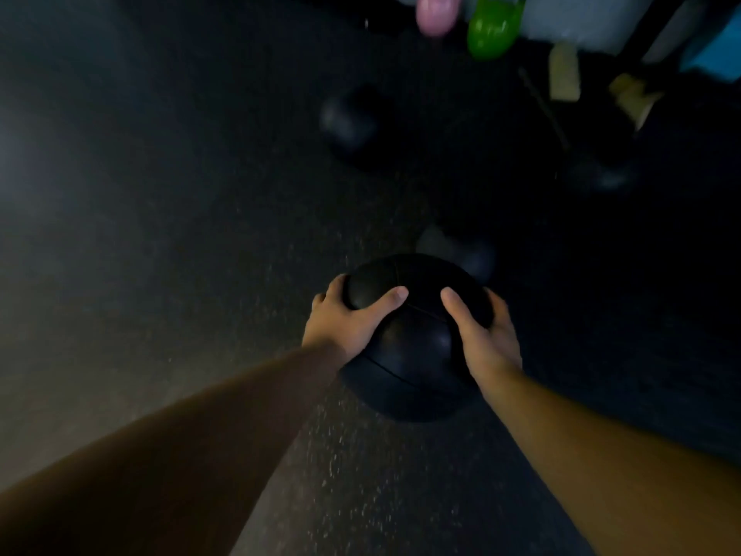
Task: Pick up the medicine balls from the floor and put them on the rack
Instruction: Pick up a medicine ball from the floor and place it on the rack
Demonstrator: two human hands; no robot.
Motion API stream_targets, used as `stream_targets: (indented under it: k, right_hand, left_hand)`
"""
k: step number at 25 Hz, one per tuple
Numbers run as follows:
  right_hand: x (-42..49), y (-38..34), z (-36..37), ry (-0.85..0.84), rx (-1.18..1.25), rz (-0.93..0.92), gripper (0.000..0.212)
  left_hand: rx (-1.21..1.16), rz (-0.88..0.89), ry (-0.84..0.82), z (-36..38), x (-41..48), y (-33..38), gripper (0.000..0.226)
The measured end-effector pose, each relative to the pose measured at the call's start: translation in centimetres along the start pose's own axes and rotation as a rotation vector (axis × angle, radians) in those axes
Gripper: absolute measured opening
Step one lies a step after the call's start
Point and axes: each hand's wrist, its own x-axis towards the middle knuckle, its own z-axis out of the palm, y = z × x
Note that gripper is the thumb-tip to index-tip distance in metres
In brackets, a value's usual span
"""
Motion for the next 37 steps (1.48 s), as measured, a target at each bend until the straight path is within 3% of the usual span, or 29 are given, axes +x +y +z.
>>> stream_targets:
  k: [6, 10, 13, 17, 21, 26, 34, 37]
  right_hand:
    - [-3.0, -30.2, -10.5, 0.081, 0.106, -0.315, 0.117]
    - [-6.9, -50.3, -16.3, 0.102, 0.128, -0.548, 0.108]
    - [-10.0, -64.2, -19.0, 0.110, 0.200, -0.728, 0.098]
    - [-10.9, -78.1, -20.5, 0.190, 0.233, -0.892, 0.106]
    - [-8.5, -86.3, -22.4, 0.251, 0.304, -0.942, 0.114]
    - [-2.7, -92.2, -25.2, 0.276, 0.329, -0.930, 0.119]
    - [11.8, -105.8, -27.3, 0.207, 0.344, -1.022, 0.125]
    - [16.1, -111.3, -25.7, 0.149, 0.327, -1.057, 0.128]
  left_hand:
    - [-0.040, 0.263, 0.114, -9.3, -5.5, 30.7, 0.139]
    - [-0.096, 0.483, 0.233, -17.2, -11.7, 49.0, 0.137]
    - [-0.130, 0.615, 0.308, -23.6, -15.0, 61.1, 0.135]
    - [-0.154, 0.797, 0.350, -29.8, -15.0, 73.7, 0.128]
    - [-0.183, 0.917, 0.341, -31.6, -12.2, 82.7, 0.119]
    - [-0.152, 0.939, 0.256, -30.3, -7.6, 90.6, 0.124]
    - [-0.181, 0.976, 0.346, -28.9, 3.8, 105.1, 0.132]
    - [-0.217, 0.957, 0.422, -30.5, 8.5, 109.2, 0.124]
